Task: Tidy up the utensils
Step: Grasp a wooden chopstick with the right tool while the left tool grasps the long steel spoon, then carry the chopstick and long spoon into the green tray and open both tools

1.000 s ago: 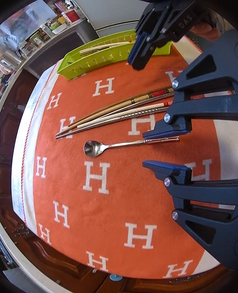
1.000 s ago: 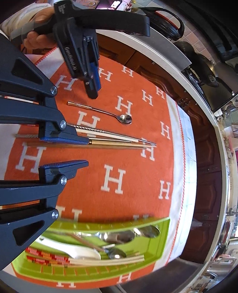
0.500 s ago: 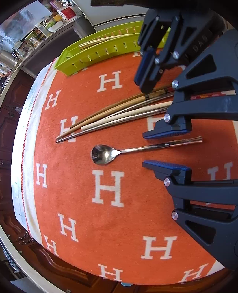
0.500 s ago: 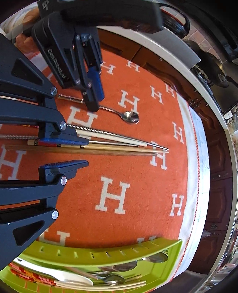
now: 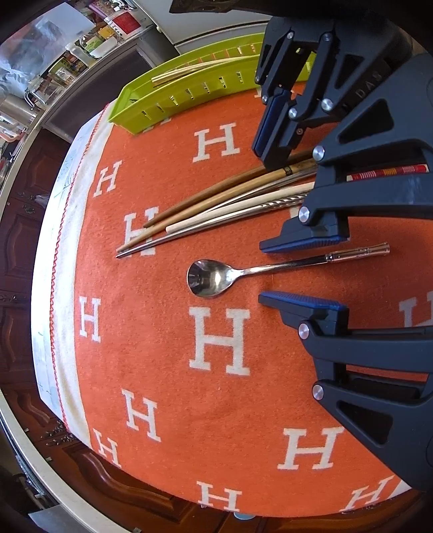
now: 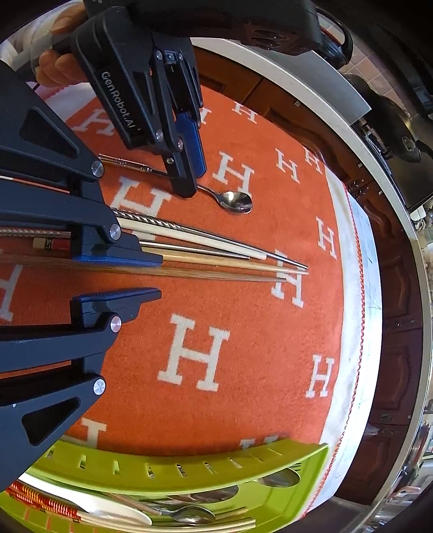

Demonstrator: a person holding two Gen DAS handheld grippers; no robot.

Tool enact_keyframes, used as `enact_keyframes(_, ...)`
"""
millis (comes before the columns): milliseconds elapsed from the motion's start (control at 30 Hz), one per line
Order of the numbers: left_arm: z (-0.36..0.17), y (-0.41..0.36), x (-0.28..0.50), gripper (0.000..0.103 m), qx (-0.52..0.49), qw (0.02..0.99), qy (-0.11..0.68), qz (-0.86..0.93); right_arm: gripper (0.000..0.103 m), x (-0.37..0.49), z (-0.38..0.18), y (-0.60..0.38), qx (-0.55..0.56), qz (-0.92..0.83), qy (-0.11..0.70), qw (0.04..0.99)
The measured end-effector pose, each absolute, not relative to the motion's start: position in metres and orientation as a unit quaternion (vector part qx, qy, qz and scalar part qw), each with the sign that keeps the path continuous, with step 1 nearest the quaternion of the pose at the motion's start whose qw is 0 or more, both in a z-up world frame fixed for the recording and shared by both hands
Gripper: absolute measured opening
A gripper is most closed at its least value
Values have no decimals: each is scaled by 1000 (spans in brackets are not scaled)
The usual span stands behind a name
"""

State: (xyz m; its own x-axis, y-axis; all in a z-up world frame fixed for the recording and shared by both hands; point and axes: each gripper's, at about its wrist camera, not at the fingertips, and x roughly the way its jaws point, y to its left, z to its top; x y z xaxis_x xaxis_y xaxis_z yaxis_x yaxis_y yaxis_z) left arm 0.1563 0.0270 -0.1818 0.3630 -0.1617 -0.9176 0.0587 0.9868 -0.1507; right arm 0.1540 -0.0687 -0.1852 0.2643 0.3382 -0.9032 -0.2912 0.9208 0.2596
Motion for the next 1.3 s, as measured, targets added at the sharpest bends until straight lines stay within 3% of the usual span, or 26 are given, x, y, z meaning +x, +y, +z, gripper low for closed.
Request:
enact_keyframes(233,-182,13,154,21,-6,834,550,-42,13,148,-184,-45,-50,185,550,813)
enact_keyframes(367,-182,9,152,2,8,838,545,-32,7,150,-185,-54,-14,179,553,814)
enact_keyframes(533,-181,11,151,1,-8,833,552,-25,6,152,-186,-77,61,179,571,799)
enact_keyframes(900,-146,5,129,1,-44,829,556,-46,6,125,-147,-103,95,180,541,816)
enact_keyframes(1300,-76,-107,133,1,-28,831,535,-150,6,98,-77,-215,104,106,492,858)
